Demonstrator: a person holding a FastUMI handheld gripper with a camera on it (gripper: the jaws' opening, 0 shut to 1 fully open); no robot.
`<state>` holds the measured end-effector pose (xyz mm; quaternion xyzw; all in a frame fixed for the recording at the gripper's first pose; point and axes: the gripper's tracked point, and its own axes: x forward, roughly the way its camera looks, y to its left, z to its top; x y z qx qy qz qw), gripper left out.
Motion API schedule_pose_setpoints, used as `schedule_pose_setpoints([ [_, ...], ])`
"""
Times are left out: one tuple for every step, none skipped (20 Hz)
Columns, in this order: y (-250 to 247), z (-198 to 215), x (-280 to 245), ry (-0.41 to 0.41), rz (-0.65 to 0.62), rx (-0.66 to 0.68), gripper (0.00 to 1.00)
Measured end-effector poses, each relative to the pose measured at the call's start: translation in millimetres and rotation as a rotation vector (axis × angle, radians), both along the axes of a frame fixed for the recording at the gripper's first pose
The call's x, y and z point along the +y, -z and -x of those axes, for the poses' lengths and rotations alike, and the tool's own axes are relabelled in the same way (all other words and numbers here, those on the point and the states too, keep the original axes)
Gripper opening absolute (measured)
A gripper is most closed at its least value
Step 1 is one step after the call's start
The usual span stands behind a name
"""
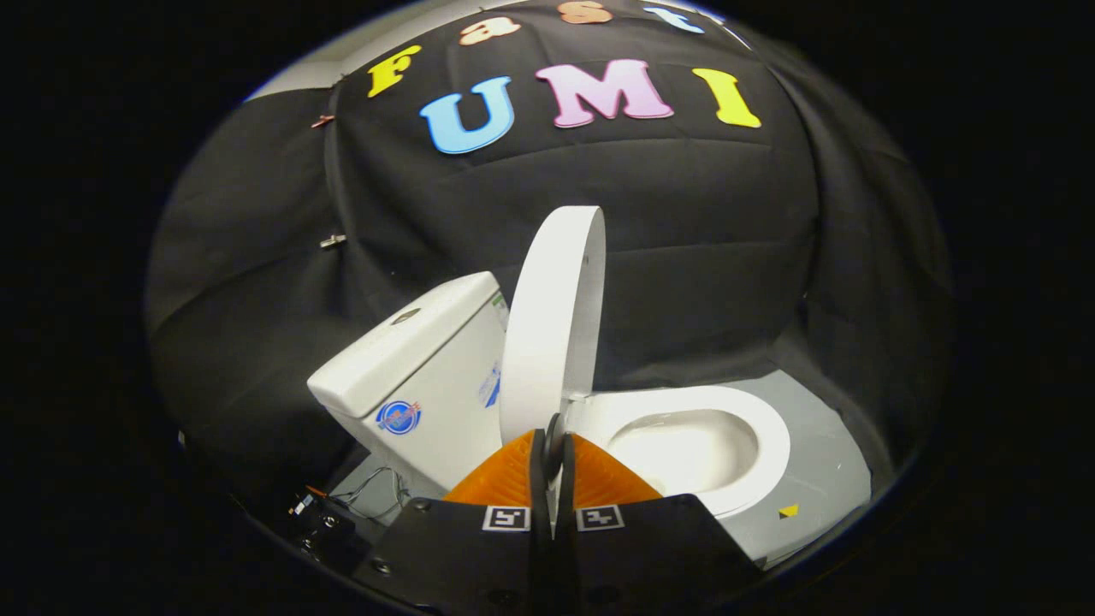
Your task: Open the toilet lid.
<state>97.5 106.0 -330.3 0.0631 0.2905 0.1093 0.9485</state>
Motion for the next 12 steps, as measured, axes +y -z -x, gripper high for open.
schedule_pose_setpoints([
  [-0.6,-0.3,13.6,-0.025,0.011,-0.008,0.05],
  [-1.6,-1.0,25.0,-0.047,0.022,-0.013,0.05],
  [1.3,-0.4,34.9,-0.067,0.035,-0.018,0.05],
  [2.6,-1.3,44.2,-0.084,0.045,-0.021,0.05],
  [3.3,-1.8,52.5,-0.096,0.051,-0.022,0.05],
  [4.6,-2.4,59.3,-0.106,0.052,-0.022,0.05],
  [4.9,-1.6,66.2,-0.116,0.056,-0.022,0.05],
  [5.5,-1.3,72.2,-0.127,0.062,-0.023,0.05],
  [6.4,-1.6,78.2,-0.136,0.066,-0.025,0.05],
  [7.3,-1.7,83.7,-0.146,0.067,-0.023,0.05],
  [8.6,-0.6,89.1,-0.154,0.065,-0.022,0.05],
  [10.1,-0.4,93.0,-0.16,0.064,-0.021,0.05],
])
